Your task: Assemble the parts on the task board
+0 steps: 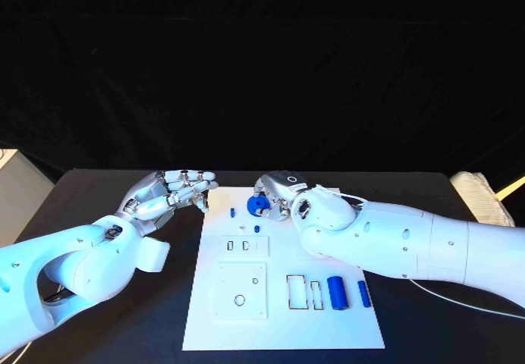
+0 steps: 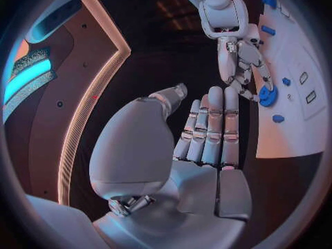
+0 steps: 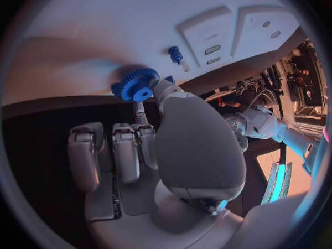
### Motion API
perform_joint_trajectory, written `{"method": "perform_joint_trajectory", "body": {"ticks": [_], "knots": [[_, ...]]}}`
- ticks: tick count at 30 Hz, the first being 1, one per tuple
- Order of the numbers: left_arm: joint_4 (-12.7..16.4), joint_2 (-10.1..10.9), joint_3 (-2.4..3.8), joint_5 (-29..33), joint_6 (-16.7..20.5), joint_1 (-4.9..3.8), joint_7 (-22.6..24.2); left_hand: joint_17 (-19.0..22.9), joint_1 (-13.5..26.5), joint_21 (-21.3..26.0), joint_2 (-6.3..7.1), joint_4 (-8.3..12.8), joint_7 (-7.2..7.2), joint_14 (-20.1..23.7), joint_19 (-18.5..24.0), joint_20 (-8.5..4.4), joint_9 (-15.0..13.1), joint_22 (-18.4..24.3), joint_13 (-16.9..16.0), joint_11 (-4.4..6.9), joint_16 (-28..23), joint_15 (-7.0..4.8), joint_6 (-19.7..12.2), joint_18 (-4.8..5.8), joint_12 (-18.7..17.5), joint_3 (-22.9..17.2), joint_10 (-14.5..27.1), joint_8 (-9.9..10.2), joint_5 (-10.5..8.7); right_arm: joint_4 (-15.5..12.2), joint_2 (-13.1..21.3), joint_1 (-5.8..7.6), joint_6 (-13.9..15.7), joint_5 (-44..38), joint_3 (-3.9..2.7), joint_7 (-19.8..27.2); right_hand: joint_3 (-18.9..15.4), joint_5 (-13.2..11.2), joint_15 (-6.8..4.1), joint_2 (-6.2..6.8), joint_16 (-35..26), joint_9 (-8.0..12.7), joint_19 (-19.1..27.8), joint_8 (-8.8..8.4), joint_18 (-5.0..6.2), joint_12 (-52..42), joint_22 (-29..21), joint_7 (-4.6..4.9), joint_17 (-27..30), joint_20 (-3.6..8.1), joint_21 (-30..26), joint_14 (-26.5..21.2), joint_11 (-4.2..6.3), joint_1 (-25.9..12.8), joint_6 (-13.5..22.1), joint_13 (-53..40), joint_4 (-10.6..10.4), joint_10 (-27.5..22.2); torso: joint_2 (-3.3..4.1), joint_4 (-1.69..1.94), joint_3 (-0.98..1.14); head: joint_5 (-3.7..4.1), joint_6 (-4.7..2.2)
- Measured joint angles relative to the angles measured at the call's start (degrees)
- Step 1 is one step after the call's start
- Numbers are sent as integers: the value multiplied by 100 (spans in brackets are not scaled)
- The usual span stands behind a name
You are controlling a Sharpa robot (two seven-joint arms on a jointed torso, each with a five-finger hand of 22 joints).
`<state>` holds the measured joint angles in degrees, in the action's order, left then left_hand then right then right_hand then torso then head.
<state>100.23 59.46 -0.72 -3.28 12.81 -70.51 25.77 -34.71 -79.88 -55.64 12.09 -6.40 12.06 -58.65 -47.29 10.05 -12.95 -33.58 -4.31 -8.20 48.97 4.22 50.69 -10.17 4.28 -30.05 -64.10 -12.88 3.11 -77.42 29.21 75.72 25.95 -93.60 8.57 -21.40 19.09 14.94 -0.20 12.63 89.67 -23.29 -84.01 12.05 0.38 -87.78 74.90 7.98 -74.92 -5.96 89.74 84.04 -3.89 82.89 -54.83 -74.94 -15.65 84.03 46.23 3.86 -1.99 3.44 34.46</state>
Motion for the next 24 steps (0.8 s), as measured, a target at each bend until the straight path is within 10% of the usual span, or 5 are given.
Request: {"method": "perform_joint_trajectory", "body": {"ticks": [17,24], "knots": [[-4,1,0,-1,-1,0,-2,0,0,0,0,0,0,0,0,0,1,0,0,0,0,0,0,0,0,0,0,0,0,157,-113,-34,-42,-6,7,-58,-5,-127,0,146,0,61,0,-128,0,165,4,90,1,0,0,0,0,-349,176,1,-78,0,1,0,-7,3,5],[-3,8,0,-1,-1,0,-3,9,0,-66,0,25,0,0,62,-2,-12,-25,-7,0,0,0,0,-1,0,-25,0,0,0,181,-116,-40,-121,88,9,-10,-777,-596,52,12,0,109,7,-342,0,326,4,162,1,-35,0,-11,-62,-1020,427,1,-107,1,1,-3,-8,-2,15]]}}
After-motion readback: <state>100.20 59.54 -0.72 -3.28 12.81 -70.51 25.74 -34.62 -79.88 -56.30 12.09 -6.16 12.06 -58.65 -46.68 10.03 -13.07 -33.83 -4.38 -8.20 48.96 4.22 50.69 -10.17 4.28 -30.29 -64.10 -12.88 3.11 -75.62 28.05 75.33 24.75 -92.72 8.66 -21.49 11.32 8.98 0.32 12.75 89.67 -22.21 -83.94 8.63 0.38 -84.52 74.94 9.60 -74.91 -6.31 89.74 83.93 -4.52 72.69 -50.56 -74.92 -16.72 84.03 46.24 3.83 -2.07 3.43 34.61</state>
